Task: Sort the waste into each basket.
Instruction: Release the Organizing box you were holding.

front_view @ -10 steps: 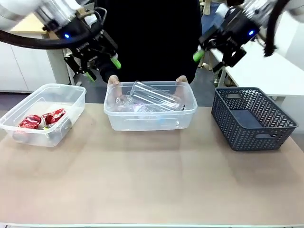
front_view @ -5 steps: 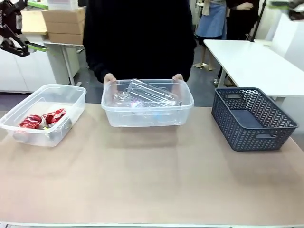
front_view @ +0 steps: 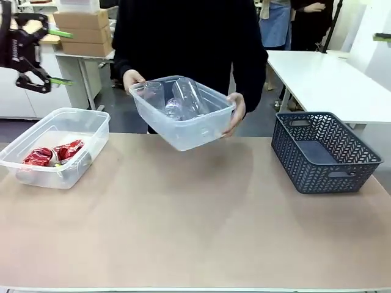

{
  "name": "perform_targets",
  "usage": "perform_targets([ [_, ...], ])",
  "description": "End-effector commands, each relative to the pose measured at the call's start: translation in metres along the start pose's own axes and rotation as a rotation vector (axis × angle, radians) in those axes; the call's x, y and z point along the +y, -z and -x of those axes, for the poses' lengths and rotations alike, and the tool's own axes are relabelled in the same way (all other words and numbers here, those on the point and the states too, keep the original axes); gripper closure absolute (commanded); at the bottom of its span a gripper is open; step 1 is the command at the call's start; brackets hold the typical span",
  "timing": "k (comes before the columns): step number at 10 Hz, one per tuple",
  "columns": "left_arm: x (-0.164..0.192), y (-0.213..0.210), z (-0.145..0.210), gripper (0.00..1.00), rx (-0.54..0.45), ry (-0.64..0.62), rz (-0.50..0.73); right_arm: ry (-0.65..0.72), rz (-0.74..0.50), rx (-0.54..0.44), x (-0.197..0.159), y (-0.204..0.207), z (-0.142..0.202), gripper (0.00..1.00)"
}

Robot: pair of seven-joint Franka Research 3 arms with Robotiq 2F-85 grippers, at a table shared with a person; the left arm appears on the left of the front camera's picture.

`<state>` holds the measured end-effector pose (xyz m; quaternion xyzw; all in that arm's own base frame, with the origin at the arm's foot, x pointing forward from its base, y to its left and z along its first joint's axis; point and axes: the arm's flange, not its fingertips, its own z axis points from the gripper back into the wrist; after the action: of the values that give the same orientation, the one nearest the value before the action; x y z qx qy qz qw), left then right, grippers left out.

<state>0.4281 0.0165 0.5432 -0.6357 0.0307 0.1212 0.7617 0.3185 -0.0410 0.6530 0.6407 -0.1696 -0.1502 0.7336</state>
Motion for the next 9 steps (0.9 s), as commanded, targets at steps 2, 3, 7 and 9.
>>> perform_targets([
  [2, -0.0018, -0.0277, 0.0082, 0.00, 0.025, 0.003, 0.077, -0.020, -0.029, 0.043, 0.0142, 0.0068, 0.0073, 0.00],
  [3, -0.0018, -0.0277, 0.0082, 0.00, 0.025, 0.003, 0.077, -0.020, -0.029, 0.043, 0.0142, 0.0068, 0.0073, 0.00],
  [7, -0.0018, -0.0277, 0.0082, 0.00, 0.025, 0.003, 0.077, -0.020, -0.029, 0.043, 0.0142, 0.0068, 0.0073, 0.00],
  [9, -0.0018, -0.0277, 0.0082, 0.00, 0.025, 0.003, 0.077, -0.020, -0.029, 0.043, 0.0142, 0.0068, 0.0073, 0.00],
])
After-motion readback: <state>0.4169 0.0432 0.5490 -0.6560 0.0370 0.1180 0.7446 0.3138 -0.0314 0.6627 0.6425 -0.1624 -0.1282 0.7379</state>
